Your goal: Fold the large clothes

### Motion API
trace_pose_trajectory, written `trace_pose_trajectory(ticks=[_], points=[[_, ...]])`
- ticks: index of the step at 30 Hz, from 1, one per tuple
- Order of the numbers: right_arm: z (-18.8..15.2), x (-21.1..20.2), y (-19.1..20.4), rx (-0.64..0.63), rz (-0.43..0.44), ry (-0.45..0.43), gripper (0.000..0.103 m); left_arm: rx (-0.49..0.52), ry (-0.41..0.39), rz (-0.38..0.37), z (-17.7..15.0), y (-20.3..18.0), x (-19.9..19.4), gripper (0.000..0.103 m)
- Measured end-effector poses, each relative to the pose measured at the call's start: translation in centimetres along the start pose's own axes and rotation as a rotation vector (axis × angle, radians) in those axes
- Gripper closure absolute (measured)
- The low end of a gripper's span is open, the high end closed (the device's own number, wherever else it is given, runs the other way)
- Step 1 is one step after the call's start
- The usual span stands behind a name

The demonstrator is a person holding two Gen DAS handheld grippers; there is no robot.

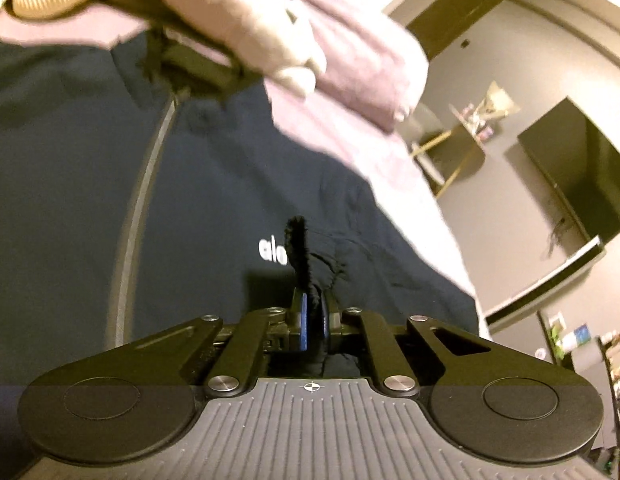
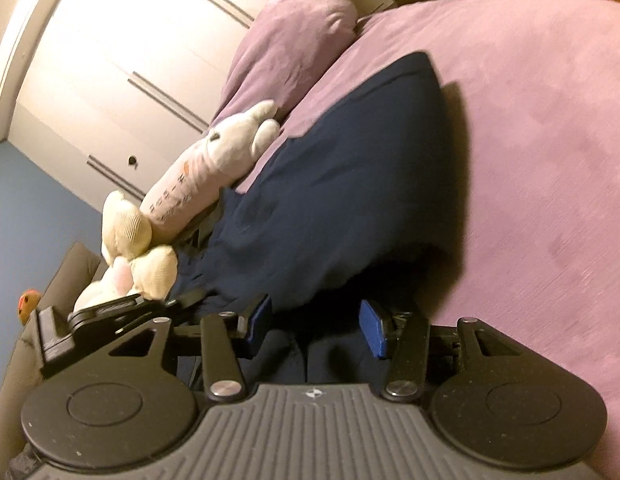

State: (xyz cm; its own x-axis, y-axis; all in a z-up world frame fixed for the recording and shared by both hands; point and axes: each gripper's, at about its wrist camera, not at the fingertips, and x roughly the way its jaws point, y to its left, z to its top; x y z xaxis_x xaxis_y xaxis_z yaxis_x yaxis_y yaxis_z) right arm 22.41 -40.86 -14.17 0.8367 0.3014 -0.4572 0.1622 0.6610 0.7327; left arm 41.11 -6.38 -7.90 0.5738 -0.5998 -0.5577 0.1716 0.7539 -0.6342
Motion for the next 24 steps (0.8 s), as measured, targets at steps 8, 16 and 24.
trace_pose_trajectory(ticks=[8, 16, 24], points=[[2.1, -0.3, 1.0, -0.042, -0.062, -0.041, 0.051, 0.068, -0.179, 0.118, 3.9, 2.9, -8.1, 0.094], [3.4, 3.5, 3.0, -0.097, -0.077, 0.013, 0.042, 0.022, -0.201, 0.424, 3.8, 10.5, -10.1, 0.091], [4.6, 8.2, 4.1, -0.044, -0.047, 0.067, 0.03, -0.083, -0.181, 0.367, 3.5, 13.6, -7.8, 0.076]])
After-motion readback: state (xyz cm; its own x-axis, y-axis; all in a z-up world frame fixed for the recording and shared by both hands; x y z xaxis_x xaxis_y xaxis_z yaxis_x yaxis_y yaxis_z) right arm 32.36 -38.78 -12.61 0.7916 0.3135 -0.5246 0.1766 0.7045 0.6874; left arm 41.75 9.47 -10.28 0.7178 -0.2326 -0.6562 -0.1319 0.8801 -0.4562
